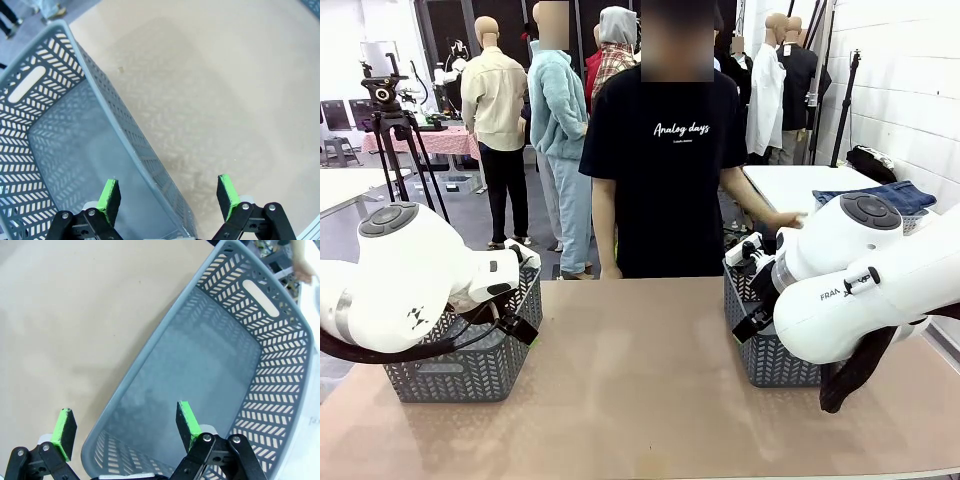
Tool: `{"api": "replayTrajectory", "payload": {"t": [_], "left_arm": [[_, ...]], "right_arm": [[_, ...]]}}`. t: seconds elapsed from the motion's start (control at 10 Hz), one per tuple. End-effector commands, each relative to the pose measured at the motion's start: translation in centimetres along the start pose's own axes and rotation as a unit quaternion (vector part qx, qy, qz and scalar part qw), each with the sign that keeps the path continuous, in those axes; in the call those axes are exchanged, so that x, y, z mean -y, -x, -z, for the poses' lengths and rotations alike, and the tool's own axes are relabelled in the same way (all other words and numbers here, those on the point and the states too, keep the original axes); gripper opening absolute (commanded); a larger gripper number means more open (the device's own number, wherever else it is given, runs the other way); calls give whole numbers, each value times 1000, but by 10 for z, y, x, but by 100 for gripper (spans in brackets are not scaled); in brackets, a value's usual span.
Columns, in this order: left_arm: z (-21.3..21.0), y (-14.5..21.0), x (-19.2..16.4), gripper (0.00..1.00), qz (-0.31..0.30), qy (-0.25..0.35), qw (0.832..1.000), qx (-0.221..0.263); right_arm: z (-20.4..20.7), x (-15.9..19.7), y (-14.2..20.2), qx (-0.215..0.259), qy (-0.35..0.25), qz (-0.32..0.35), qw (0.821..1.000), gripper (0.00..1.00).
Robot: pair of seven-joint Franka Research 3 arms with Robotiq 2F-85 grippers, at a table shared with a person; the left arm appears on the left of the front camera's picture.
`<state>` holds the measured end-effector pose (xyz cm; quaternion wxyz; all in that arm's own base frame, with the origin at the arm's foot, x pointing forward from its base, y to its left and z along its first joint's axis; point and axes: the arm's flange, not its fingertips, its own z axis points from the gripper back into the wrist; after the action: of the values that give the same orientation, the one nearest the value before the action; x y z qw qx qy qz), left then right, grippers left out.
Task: Sort the tops and bottoms.
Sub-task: Lift clothes from the center of the table with your left hand.
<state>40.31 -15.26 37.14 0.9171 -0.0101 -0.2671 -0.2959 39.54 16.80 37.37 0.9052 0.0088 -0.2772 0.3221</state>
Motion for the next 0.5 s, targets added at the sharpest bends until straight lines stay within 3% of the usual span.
{"api": "replayTrajectory", "payload": {"t": [0.0, 0.4], "left_arm": [[0, 0, -1, 100, -2, 0, 1000, 0], [0, 0, -1, 100, -2, 0, 1000, 0]], "right_arm": [[0, 0, 0, 0, 0, 0, 1000, 100], [0, 0, 0, 0, 0, 0, 1000, 100]]}}
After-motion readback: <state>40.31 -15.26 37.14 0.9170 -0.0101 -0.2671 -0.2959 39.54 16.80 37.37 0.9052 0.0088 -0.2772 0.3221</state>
